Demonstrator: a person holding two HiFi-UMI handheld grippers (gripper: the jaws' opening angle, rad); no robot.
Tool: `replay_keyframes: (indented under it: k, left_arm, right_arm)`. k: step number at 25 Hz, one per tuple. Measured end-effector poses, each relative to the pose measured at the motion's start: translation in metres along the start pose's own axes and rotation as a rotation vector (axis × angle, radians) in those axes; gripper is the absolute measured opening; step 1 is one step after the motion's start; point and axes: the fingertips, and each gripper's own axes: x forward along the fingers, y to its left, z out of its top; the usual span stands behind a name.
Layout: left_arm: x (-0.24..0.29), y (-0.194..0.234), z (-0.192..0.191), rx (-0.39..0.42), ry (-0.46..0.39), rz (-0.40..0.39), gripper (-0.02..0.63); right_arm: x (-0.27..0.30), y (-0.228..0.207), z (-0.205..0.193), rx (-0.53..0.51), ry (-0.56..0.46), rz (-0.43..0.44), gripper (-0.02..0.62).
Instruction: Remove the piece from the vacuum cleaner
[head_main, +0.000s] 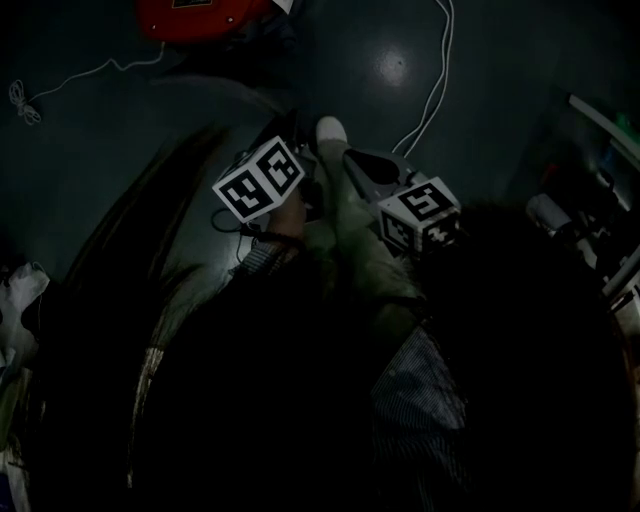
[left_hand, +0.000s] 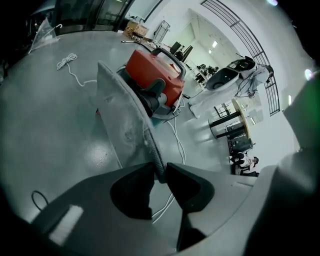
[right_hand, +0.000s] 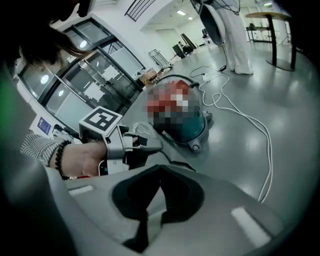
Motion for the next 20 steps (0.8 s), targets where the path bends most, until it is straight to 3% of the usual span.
replay_keyframes:
  k: [8, 16, 20]
  left_arm:
    - [-0.010, 0.009, 0.001, 0.021, -0.017, 0.022, 0.039]
    - [-0.025, 0.020, 0.000, 0.007, -0.056, 0.015, 0.035]
    - [-0.044, 0.037, -0.002, 0.013, -0.085, 0.064, 0.034]
  right_arm:
    - [-0.004, 0.000, -0.008, -0.030, 0.037, 0.010, 0.002]
    - [-0.010, -0.003, -0.013, -0.037, 0.042, -0.014, 0.002]
    - [-0.014, 0.002, -0.018, -0.044, 0.048, -0.006, 0.002]
